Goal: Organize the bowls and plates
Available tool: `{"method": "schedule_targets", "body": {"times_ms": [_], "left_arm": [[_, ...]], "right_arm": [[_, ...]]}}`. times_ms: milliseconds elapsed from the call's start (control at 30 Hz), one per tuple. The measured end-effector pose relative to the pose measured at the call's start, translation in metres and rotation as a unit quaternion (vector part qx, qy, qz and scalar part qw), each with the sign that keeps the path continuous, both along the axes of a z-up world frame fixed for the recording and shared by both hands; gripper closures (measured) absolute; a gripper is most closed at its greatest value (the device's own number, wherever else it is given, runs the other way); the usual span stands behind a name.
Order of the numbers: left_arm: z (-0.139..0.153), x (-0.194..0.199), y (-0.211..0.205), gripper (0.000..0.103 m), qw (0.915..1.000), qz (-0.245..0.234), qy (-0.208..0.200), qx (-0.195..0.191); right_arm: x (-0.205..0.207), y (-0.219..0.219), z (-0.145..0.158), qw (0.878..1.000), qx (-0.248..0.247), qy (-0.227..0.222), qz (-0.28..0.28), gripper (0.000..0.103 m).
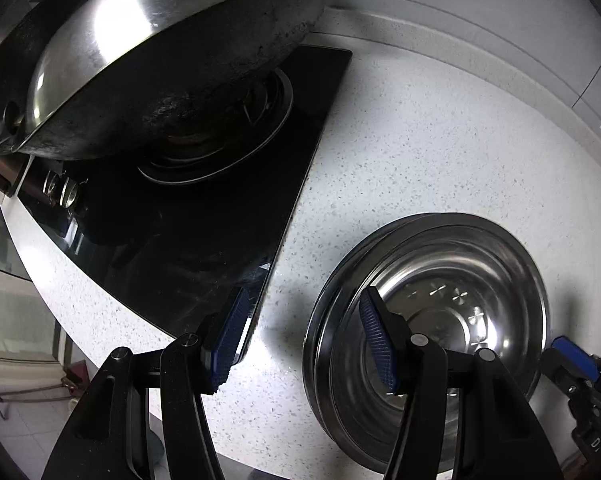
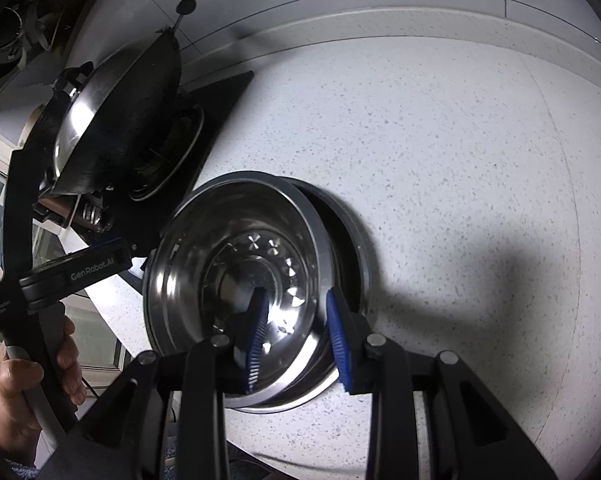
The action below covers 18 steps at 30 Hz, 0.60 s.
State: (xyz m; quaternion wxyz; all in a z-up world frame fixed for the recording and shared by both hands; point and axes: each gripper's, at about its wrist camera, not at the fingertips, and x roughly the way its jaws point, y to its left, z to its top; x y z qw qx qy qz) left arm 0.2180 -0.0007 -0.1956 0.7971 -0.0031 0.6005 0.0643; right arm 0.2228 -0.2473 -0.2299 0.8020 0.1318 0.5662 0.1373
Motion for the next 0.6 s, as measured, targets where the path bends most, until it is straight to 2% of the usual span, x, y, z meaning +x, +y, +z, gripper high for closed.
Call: {"method": "schedule_targets", "body": {"times_ms": [200,267,300,333,367,467,600], "left_arm": [[-0.013,0.001,0.002,0.051,0.9998,0.008,0.018,-0.001],[-0.017,0.002,-0.001,0.053,0.9996,0.006,0.029,0.003],[-0.020,0.003,-0.002,0.064,0.9994,0.007,0.034,0.001],[-0.022,0.003,-0.002,0.085,0.9990,0.006,0.040,-0.021],[-0.023,0.003,-0.004,0.085,0.9986,0.005,0.046,-0.025],[-0.024,0.003,-0.013,0.085,0.9988,-0.010,0.047,0.001],[-0.022,0.002,-0.013,0.087,0.9984,-0.006,0.054,-0.012]], "right_arm": [[0.003,-0.003,-0.008,1.000,-0.015,0.010,-0.005,0.074],[0.004,-0.003,-0.009,1.000,-0.022,0.009,-0.002,0.082],[0.004,-0.002,-0.010,1.000,-0.027,0.009,0.001,0.093],[0.004,0.000,-0.010,1.000,-0.025,0.009,0.006,0.093],[0.005,0.001,-0.010,1.000,-0.022,0.010,0.008,0.093],[0.007,0.002,-0.009,0.999,-0.031,0.012,0.010,0.093],[0.009,-0.005,-0.011,1.000,-0.022,0.018,0.006,0.094]]}}
